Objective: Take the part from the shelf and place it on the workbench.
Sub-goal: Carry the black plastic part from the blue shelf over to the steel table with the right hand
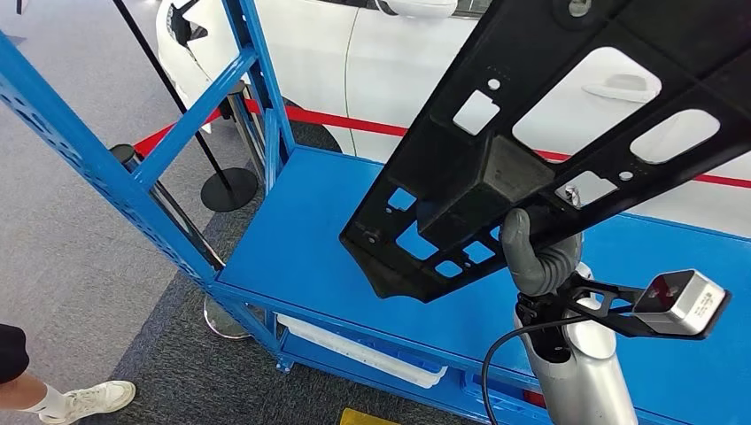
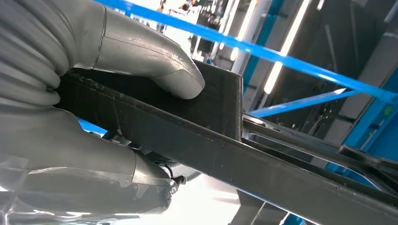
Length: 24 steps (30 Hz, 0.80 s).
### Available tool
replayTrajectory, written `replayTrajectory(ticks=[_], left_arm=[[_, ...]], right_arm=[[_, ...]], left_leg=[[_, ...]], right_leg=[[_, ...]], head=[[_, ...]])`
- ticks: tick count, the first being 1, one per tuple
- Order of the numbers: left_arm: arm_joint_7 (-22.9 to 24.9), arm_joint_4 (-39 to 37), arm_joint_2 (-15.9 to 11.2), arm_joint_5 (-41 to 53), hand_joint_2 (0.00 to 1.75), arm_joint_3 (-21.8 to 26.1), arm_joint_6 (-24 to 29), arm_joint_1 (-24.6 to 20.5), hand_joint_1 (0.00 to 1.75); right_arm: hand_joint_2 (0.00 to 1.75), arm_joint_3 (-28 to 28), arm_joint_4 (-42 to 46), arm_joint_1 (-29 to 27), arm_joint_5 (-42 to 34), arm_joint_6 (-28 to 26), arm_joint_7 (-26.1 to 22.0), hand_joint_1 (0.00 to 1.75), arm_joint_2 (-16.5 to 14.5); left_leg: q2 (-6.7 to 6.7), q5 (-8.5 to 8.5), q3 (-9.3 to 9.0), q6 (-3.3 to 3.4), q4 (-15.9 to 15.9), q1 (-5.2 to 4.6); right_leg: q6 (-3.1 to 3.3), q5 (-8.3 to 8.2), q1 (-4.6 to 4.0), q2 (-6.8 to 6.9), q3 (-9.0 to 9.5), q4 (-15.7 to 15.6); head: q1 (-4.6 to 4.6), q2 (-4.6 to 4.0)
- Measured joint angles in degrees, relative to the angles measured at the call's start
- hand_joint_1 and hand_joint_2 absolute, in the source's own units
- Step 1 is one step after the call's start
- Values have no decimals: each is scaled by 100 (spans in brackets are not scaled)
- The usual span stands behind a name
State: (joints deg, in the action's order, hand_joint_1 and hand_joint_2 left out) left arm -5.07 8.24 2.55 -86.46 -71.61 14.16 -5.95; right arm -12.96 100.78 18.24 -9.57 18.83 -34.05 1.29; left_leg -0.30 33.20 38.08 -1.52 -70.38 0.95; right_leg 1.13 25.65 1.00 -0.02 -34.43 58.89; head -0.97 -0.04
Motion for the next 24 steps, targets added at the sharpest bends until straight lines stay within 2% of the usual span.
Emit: replayTrajectory(ticks=[1, 2, 3, 4, 5, 7, 8, 11, 12, 13, 15, 16, 17, 18, 19, 21, 22, 23, 24], left_arm=[[9, 0, 0, -8, 175, -1, -1, 2, 0], [19, 0, 0, -16, 175, -1, -2, 4, 0], [28, 0, 1, -23, 175, -1, -5, 5, 0], [32, 0, 0, -26, 175, -1, -10, 3, 0], [33, -1, -3, -25, 175, -1, -16, 0, 0], [32, -4, -15, -15, 175, -2, -28, -11, 0], [32, -5, -21, -11, 175, -2, -32, -14, 0], [32, -7, -23, -9, 175, -3, -37, -13, 0], [32, -7, -23, -11, 175, -3, -37, -15, 0], [32, -8, -22, -11, 175, -3, -37, -20, 0], [32, -9, -22, -11, 175, -3, -40, -23, 0], [32, -9, -22, -9, 175, -3, -43, -21, 0], [32, -9, -21, -9, 175, -3, -44, -19, 0], [32, -9, -20, -9, 175, -3, -45, -17, 0], [32, -9, -18, -9, 175, -3, -45, -17, 0], [32, -9, -13, -9, 175, -3, -45, -21, 0], [32, -9, -11, -9, 175, -3, -45, -23, 0], [32, -9, -11, -9, 175, -3, -45, -24, 0], [32, -9, -11, -9, 175, -3, -45, -24, 0]], right_arm=[[175, 13, -3, -18, -14, 37, 6, 175, -10], [175, 25, -4, -37, -22, 64, 15, 175, -21], [175, 38, -6, -54, -27, 85, 30, 175, -31], [175, 51, -6, -69, -30, 100, 43, 175, -38], [175, 66, -6, -82, -30, 110, 55, 175, -44], [175, 107, -6, -112, -28, 127, 61, 175, -50], [175, 127, -6, -129, -27, 136, 61, 175, -52], [175, 176, -5, -165, -25, 151, 62, 175, -52], [175, 190, -4, -169, -25, 156, 62, 175, -52], [175, 203, -3, -173, -25, 159, 61, 175, -52], [175, 224, -4, -195, -25, 159, 61, 175, -52], [175, 231, -7, -212, -25, 157, 62, 175, -52], [175, 237, -9, -228, -25, 154, 62, 175, -52], [175, 242, -10, -238, -25, 157, 63, 175, -52], [175, 247, -10, -242, -25, 160, 63, 175, -52], [175, 256, -11, -240, -24, 164, 63, 175, -52], [175, 259, -10, -241, -24, 162, 62, 175, -52], [175, 262, -10, -240, -24, 158, 62, 175, -52], [175, 265, -9, -242, -23, 156, 62, 175, -52]], left_leg=[[0, 118, 148, 0, -322, 0], [0, 140, 221, 10, -486, -3], [0, 45, 179, 32, -412, -9], [-1, -139, 26, 70, -117, -20], [-1, -340, -192, 123, 309, -42], [4, -580, -538, 207, 998, -88], [5, -607, -600, 233, 1135, -108], [11, -684, -598, 289, 1226, -101], [22, -727, -594, 318, 1266, -86], [33, -769, -582, 344, 1303, -70], [45, -821, -523, 376, 1310, -71], [47, -841, -484, 378, 1304, -73], [47, -860, -447, 371, 1293, -71], [47, -875, -411, 361, 1277, -66], [47, -886, -380, 348, 1253, -59], [42, -898, -321, 308, 1195, -52], [38, -908, -300, 278, 1173, -54], [33, -923, -283, 243, 1156, -60], [29, -946, -269, 202, 1156, -67]], right_leg=[[8, -3, -18, 3, -4, 2], [13, -4, -36, 2, -7, 4], [15, -5, -53, 1, -8, 7], [16, -6, -69, -3, -4, 8], [16, -6, -78, -6, 2, 9], [-1, -14, -102, -5, -2, 18], [-19, -24, -103, 0, -10, 21], [-111, -31, -102, 3, -36, 32], [-141, 56, -101, 0, -70, 114], [-169, 220, -96, -3, -147, 308], [-218, 662, -62, -4, -406, 980], [-242, 820, -43, -3, -526, 1316], [-265, 873, -24, -2, -578, 1508], [-285, 819, -3, 0, -531, 1502], [-302, 672, 19, 3, -361, 1258], [-317, 395, 42, 2, 119, 478], [-302, 310, 34, -5, 279, 198], [-276, 292, 21, -14, 348, 46], [-241, 287, -1, -23, 336, 30]], head=[[0, 0], [1, 0], [1, 0], [1, 0], [2, 0], [4, 0], [5, 0], [7, 0], [11, 0], [14, 0], [21, 0], [20, 0], [20, 0], [20, 0], [20, 0], [20, 0], [20, 0], [18, 0], [15, 0]])
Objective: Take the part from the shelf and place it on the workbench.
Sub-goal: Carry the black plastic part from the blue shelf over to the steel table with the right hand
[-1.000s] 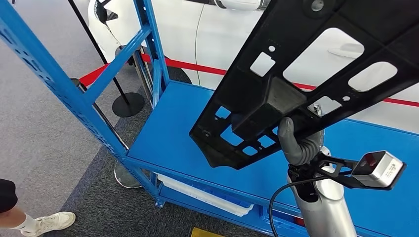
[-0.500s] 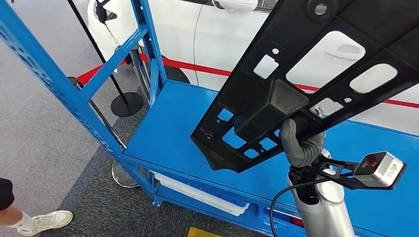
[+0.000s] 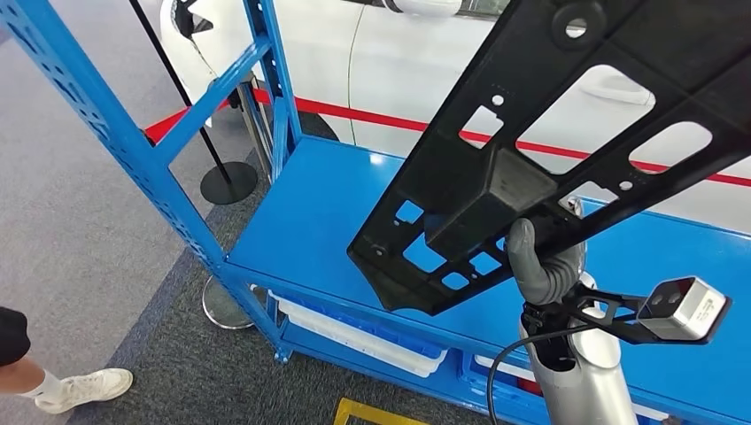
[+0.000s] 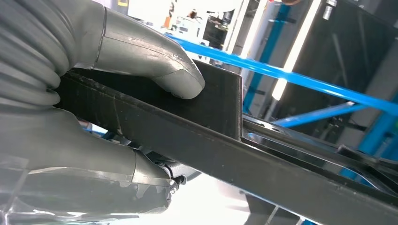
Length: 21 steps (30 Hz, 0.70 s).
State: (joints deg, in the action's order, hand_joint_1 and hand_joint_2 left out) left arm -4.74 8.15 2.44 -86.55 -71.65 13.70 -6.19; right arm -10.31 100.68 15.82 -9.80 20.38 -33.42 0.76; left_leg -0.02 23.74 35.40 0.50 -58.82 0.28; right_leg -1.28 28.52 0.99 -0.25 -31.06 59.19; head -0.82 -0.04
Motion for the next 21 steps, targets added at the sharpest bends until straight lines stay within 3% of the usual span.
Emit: replayTrajectory(ticks=[2, 3, 5, 7, 8, 9, 10, 13, 14, 17, 19, 21], left_arm=[[0, 0, -1, 0, 175, 0, 0, 3, 0], [0, 0, -2, 0, 175, 0, 0, 5, 0], [0, 0, -4, 0, 175, 0, 0, 6, 0], [0, 0, -4, 0, 175, -1, -1, 5, 0], [0, 0, -4, 0, 175, -1, -4, 7, 0], [0, 0, -4, 1, 175, -2, -12, 8, 0], [-1, 0, -4, 2, 175, -2, -26, 7, 0], [-17, -2, -20, 6, 175, -4, -76, -15, 0], [-26, -3, -28, 7, 175, -4, -89, -22, 0], [-39, -4, -37, 12, 175, -6, -118, -26, 0], [-38, -4, -37, 20, 175, -11, -140, -34, 0], [-22, -5, -41, 28, 175, -20, -152, -47, 0]], right_arm=[[175, 4, 1, 1, 1, 5, 1, 175, 0], [175, 4, 2, 2, 1, 11, 0, 175, -1], [175, 4, 3, 6, 1, 20, -1, 175, -3], [175, 4, 2, 2, 7, 26, -2, 175, -4], [175, 4, 2, -1, 12, 27, -2, 175, -4], [175, 4, 1, -5, 21, 29, -3, 175, -4], [175, 5, 0, -8, 33, 30, -4, 175, -4], [175, 19, -1, -8, 86, 22, -11, 175, -4], [175, 26, -1, -8, 100, 14, -14, 175, -4], [175, 48, -1, -7, 123, -29, -3, 175, -9], [175, 80, -1, -8, 150, -80, 23, 175, -13], [175, 140, -7, -18, 192, -129, 31, 175, -13]], left_leg=[[-4, -22, 27, -75, -13, 6], [-5, 50, 66, -107, -80, 13], [-6, 429, 251, -152, -543, 33], [-5, 891, 513, -183, -1316, 37], [-4, 1002, 575, -189, -1580, 37], [-4, 1007, 533, -183, -1648, 37], [-5, 904, 363, -166, -1459, 35], [-10, 548, -439, -55, -236, -1], [-12, 510, -574, -26, -5, -21], [-14, 461, -579, 19, 101, -64], [5, 367, -552, 86, 173, -36], [28, 245, -480, 159, 229, -5]], right_leg=[[87, -47, 10, 5, -47, -30], [139, -84, 18, 13, -72, -42], [221, -161, 28, 32, -141, -64], [250, -229, 9, 37, -242, -55], [253, -263, -3, 39, -293, -48], [252, -297, -15, 40, -341, -41], [248, -327, -25, 39, -380, -35], [207, -402, -46, 37, -447, -20], [181, -425, -45, 39, -455, -19], [98, -495, -29, 46, -466, -39], [35, -457, -26, 40, -500, -10], [-7, -95, -19, 30, -642, 339]], head=[[-1, 0], [-5, 0], [-16, 0], [-25, 0], [-25, 0], [-25, 0], [-25, 0], [-23, 0], [-23, 0], [-24, 0], [-20, 0], [-14, 0]])
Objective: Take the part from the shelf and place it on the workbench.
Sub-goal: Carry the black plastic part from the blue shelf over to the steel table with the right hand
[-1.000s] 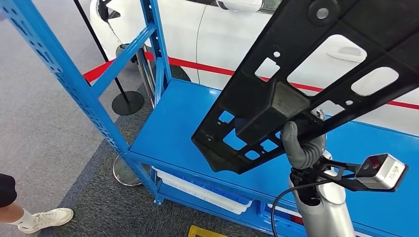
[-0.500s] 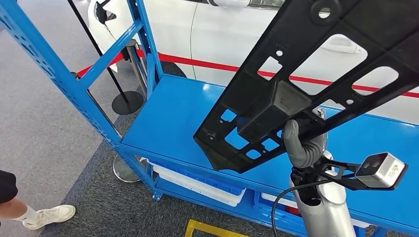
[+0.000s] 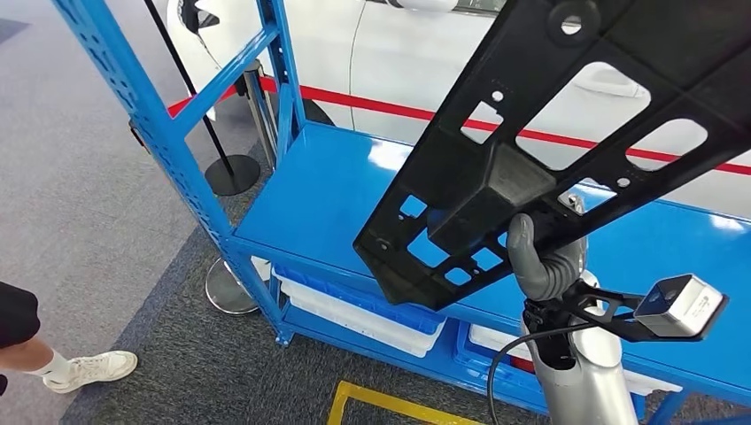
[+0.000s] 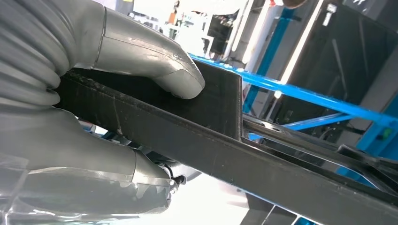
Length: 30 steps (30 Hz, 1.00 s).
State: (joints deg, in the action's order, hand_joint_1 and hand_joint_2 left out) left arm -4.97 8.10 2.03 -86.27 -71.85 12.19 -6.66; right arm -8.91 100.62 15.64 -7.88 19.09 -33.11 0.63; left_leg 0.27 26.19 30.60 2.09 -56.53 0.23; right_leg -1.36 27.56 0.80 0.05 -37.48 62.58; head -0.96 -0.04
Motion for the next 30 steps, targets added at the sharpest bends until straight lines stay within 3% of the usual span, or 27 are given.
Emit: replayTrajectory(ticks=[2, 3, 4, 5, 7, 9, 10, 13, 15, 17, 18, 19, 20, 21, 23, 25, 28, 29, 30], left_arm=[[25, -1, -4, 9, 175, -14, -10, -1, 0], [35, -1, -4, 14, 175, -20, -18, 2, 0], [44, -1, -4, 22, 175, -25, -26, 4, 0], [51, -1, -4, 34, 175, -29, -32, 5, 0], [64, -1, -4, 69, 175, -50, -40, 5, 0], [71, -1, -4, 99, 175, -84, -48, 3, 0], [72, -1, -4, 109, 175, -102, -51, 3, 0], [74, -1, -8, 117, 175, -145, -55, 10, 0], [73, -1, -13, 125, 175, -163, -67, 15, 0], [73, -1, -15, 143, 175, -173, -85, 15, 0], [73, -1, -16, 154, 175, -179, -93, 14, 0], [73, -1, -17, 167, 175, -187, -99, 14, 0], [73, -1, -19, 176, 175, -198, -103, 15, 0], [73, -1, -21, 181, 175, -210, -105, 14, 0], [74, -1, -39, 194, 175, -233, -108, 2, 0], [74, -1, -60, 214, 175, -257, -109, -17, 0], [84, -1, -78, 225, 175, -292, -111, -22, 0], [90, -1, -83, 225, 175, -300, -112, -24, 0], [92, -2, -88, 224, 175, -305, -111, -26, 0]], right_arm=[[175, 66, -20, -57, 37, -27, -27, 175, 0], [175, 91, -34, -102, 53, -31, -43, 175, 0], [175, 108, -47, -147, 67, -32, -53, 175, 0], [175, 121, -56, -185, 81, -32, -61, 175, 0], [175, 149, -59, -235, 105, -32, -90, 175, 0], [175, 182, -39, -290, 121, -33, -115, 175, 0], [175, 199, -24, -321, 126, -34, -120, 175, 0], [175, 234, 10, -403, 136, -36, -120, 175, 0], [175, 243, 25, -438, 141, -35, -120, 175, 0], [175, 252, 44, -483, 144, -31, -120, 175, 0], [175, 258, 50, -513, 146, -30, -120, 175, 0], [175, 266, 54, -543, 152, -29, -120, 175, 0], [175, 276, 57, -570, 160, -29, -120, 175, 0], [175, 291, 61, -589, 170, -31, -121, 175, 0], [175, 322, 86, -614, 186, -33, -122, 175, 0], [175, 357, 133, -641, 199, -32, -127, 175, 0], [175, 406, 186, -709, 207, -15, -132, 175, -7], [175, 430, 199, -732, 207, -6, -132, 175, -9], [175, 455, 209, -750, 207, 2, -132, 175, -9]], left_leg=[[6, -93, 131, 28, -5, -7], [6, -136, 200, 22, -14, -8], [7, -177, 269, 13, -28, -7], [7, -211, 337, -2, -50, -4], [7, -258, 459, -38, -123, 3], [3, -297, 542, -98, -196, -4], [2, -321, 565, -133, -215, -10], [-7, -339, 623, -243, -253, -3], [-13, 13, 763, -301, -573, 17], [-14, 548, 977, -343, -1275, 32], [-13, 703, 1046, -356, -1614, 35], [-13, 738, 1044, -360, -1818, 37], [-14, 663, 949, -353, -1835, 37], [-15, 516, 745, -332, -1628, 35], [-20, 335, 133, -252, -811, 17], [-25, 351, -260, -184, -198, -18], [-12, 266, -253, -108, -23, -35], [-1, 193, -216, -68, 13, -22], [12, 109, -163, -31, 49, -6]], right_leg=[[-33, 489, 11, -3, -218, 689], [-52, 610, 17, -3, -281, 977], [-67, 609, 25, -2, -265, 1105], [-80, 504, 38, -1, -151, 1033], [-89, 253, 67, 5, 334, 367], [-46, 192, 49, -4, 723, -244], [-13, 218, 31, -10, 782, -368], [122, 130, 24, -8, 710, -397], [217, 23, 44, 5, 612, -414], [263, -81, 30, 10, 479, -404], [267, -133, 20, 11, 405, -396], [267, -185, 10, 11, 330, -388], [264, -235, 0, 11, 255, -379], [258, -283, -10, 8, 188, -370], [235, -372, -34, 0, 85, -355], [179, -459, -38, 6, 47, -364], [71, -561, -19, 9, 36, -400], [43, -474, -17, 2, -2, -346], [18, -288, -13, -4, -64, -201]], head=[[2, 0], [1, 0], [1, 0], [1, 0], [1, 0], [-2, 0], [-1, 0], [1, 0], [-7, 0], [-14, 0], [-14, 0], [-14, 0], [-14, 0], [-14, 0], [-14, 0], [-9, 0], [-20, 0], [-22, 0], [-18, 0]])
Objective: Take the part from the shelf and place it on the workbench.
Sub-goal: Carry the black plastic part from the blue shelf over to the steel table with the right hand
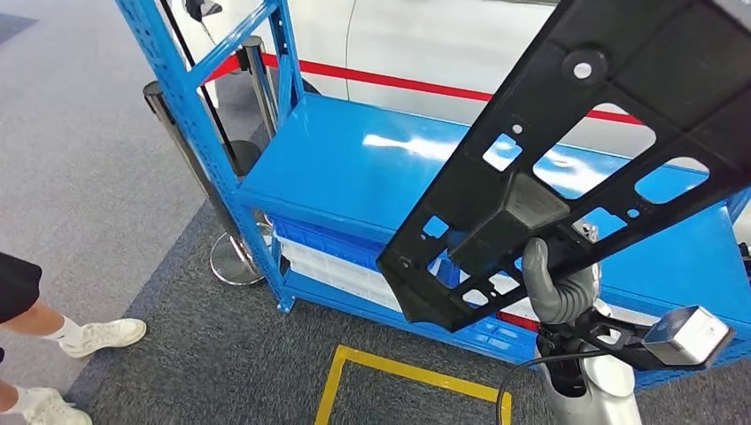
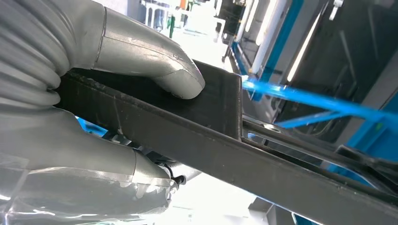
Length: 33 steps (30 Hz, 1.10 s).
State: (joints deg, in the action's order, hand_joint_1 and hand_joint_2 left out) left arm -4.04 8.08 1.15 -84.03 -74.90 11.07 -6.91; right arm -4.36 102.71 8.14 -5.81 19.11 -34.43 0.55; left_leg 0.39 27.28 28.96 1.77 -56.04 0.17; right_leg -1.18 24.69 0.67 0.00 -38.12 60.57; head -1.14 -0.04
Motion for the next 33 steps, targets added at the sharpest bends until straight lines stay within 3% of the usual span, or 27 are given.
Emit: replayTrajectory(ticks=[2, 3, 4, 5, 6, 8, 10, 11, 13, 14, 15, 18, 19, 20, 21, 23, 25, 27, 29, 30, 31, 33], left_arm=[[4, -2, -9, -3, 175, -3, 3, -2, 0], [4, -3, -11, -8, 175, -4, 6, -1, 0], [4, -3, -12, -18, 175, -4, 11, 1, 0], [1, -3, -12, -29, 175, -4, 16, 3, 0], [-3, -3, -12, -38, 175, -4, 23, 5, 0], [-13, -4, -18, -46, 175, -4, 39, 7, 0], [-19, -5, -31, -47, 175, -4, 54, 7, 0], [-21, -6, -39, -48, 175, -4, 58, 9, 0], [-24, -9, -53, -48, 175, -4, 65, 20, 0], [-25, -11, -62, -46, 175, -5, 69, 29, 0], [-27, -13, -72, -44, 175, -7, 73, 37, 0], [-39, -14, -107, -28, 175, -15, 70, 36, 0], [-41, -14, -118, -23, 175, -20, 67, 32, 0], [-42, -14, -129, -20, 175, -27, 66, 30, 0], [-42, -14, -137, -22, 175, -34, 68, 30, 0], [-44, -15, -161, -38, 175, -45, 82, 28, 0], [-51, -16, -190, -54, 175, -48, 104, 14, 0], [-56, -16, -208, -72, 175, -48, 122, 2, 0], [-55, -16, -212, -100, 175, -46, 141, 4, 0], [-52, -16, -213, -115, 175, -46, 152, 5, 0], [-48, -16, -211, -124, 175, -46, 165, 7, 0], [-39, -16, -210, -128, 175, -46, 181, 11, 0]], right_arm=[[175, 41, 7, -19, -2, 13, -2, 175, 0], [175, 56, 7, -27, -4, 28, -3, 175, 0], [175, 67, 3, -34, -7, 48, -5, 175, 0], [175, 79, -5, -39, -11, 71, -9, 175, 0], [175, 88, -13, -40, -16, 90, -16, 175, -1], [175, 105, -24, -34, -22, 110, -48, 175, -6], [175, 116, -24, -29, -25, 120, -86, 175, -16], [175, 119, -25, -29, -26, 123, -96, 175, -21], [175, 124, -32, -35, -29, 125, -101, 175, -31], [175, 126, -37, -37, -28, 123, -102, 175, -37], [175, 129, -38, -41, -27, 115, -105, 175, -46], [175, 135, -34, -87, -12, 65, -110, 175, -86], [175, 143, -33, -114, -8, 54, -110, 175, -96], [175, 151, -33, -141, -5, 52, -110, 175, -104], [175, 163, -34, -163, -6, 57, -111, 175, -112], [175, 185, -35, -182, -11, 80, -118, 175, -121], [175, 202, -37, -177, -18, 117, -130, 175, -137], [175, 209, -50, -163, -20, 156, -144, 175, -167], [175, 213, -76, -155, -21, 174, -163, 175, -191], [175, 220, -91, -151, -21, 174, -176, 175, -198], [175, 229, -108, -149, -22, 172, -188, 175, -199], [175, 255, -145, -155, -22, 163, -205, 175, -203]], left_leg=[[15, -145, 152, 44, 19, 7], [19, -208, 241, 44, 11, 5], [21, -267, 330, 38, -2, 4], [23, -322, 421, 26, -21, 7], [23, -369, 508, 9, -49, 12], [19, -439, 665, -42, -136, 17], [10, -492, 768, -110, -230, 7], [8, -526, 795, -147, -251, 0], [5, -588, 822, -224, -260, 10], [2, -530, 860, -255, -303, 21], [-1, -362, 922, -282, -439, 34], [-5, 446, 1191, -342, -1408, 49], [-5, 563, 1226, -352, -1716, 49], [-5, 552, 1195, -353, -1886, 49], [-5, 424, 1058, -339, -1845, 48], [-12, 173, 521, -265, -1222, 34], [-20, 200, -42, -188, -401, 1], [-21, 267, -213, -147, -57, -38], [-8, 148, -151, -91, -1, -28], [5, 69, -107, -54, 32, -13], [17, -15, -47, -20, 61, 3], [28, -150, 118, 17, 59, -3]], right_leg=[[-39, 575, 19, -3, -186, 612], [-63, 781, 28, -3, -263, 976], [-86, 859, 37, -2, -290, 1253], [-106, 809, 48, -1, -242, 1377], [-120, 665, 63, 0, -96, 1297], [-132, 458, 94, 3, 460, 623], [-90, 528, 85, -11, 915, -49], [-52, 586, 66, -20, 989, -191], [51, 543, 56, -14, 935, -218], [110, 491, 60, -7, 893, -216], [165, 430, 69, 2, 838, -222], [238, 242, 53, 13, 607, -215], [240, 182, 41, 16, 521, -208], [239, 127, 31, 19, 437, -197], [235, 72, 21, 19, 353, -186], [220, -32, 6, 14, 220, -169], [173, -131, -6, 15, 152, -170], [101, -227, 7, 27, 136, -196], [28, -255, 14, 25, 109, -209], [2, -144, 11, 18, 64, -136], [-20, 72, 11, 12, -9, 43], [-55, 638, 26, 8, -200, 713]], head=[[6, 0], [6, 0], [7, 0], [7, 0], [7, 0], [8, 0], [4, 0], [4, 0], [9, 0], [9, 0], [7, 0], [-2, 0], [-2, 0], [-2, 0], [-2, 0], [-2, 0], [0, 0], [-3, 0], [-5, 0], [0, 0], [3, 0], [6, 0]])
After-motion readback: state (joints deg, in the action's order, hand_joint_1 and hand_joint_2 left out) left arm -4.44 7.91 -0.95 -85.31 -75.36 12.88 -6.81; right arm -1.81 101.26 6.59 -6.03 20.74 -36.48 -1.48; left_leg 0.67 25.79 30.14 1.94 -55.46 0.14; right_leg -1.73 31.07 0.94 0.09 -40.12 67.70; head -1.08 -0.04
